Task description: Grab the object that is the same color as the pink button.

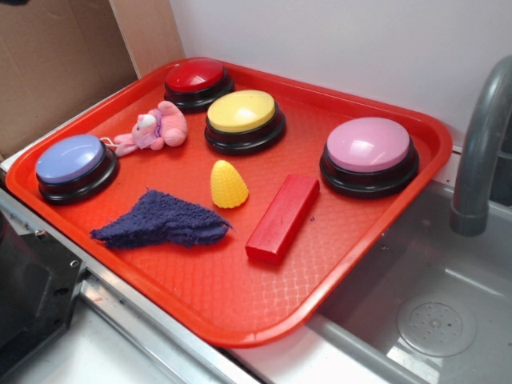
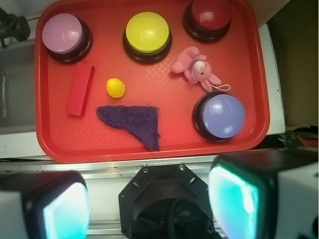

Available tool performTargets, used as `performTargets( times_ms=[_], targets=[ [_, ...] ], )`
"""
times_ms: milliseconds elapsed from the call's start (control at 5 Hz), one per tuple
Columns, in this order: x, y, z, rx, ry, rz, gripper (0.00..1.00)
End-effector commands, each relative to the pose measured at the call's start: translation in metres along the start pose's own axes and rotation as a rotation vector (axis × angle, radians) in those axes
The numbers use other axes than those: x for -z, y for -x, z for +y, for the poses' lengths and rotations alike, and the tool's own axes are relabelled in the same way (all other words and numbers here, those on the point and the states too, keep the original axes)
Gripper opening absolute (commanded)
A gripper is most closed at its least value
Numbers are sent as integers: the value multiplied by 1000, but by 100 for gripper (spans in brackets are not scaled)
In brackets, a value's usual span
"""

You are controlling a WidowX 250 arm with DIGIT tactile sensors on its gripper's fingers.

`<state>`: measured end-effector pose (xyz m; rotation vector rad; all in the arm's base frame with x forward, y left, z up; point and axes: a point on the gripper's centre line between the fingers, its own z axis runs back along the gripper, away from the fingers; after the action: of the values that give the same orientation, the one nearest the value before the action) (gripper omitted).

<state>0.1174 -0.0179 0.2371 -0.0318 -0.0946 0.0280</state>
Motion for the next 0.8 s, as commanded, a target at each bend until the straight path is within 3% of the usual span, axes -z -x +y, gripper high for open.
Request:
performTargets(
  times_ms=[0, 200, 400, 600],
  targets=[
    [0, 0, 0, 0, 0, 0, 100],
    [24, -40, 24, 151, -134, -102, 100],
    [44, -67, 39, 259, -206, -136, 100],
    [86, -97, 62, 523, -256, -133, 100]
  ],
)
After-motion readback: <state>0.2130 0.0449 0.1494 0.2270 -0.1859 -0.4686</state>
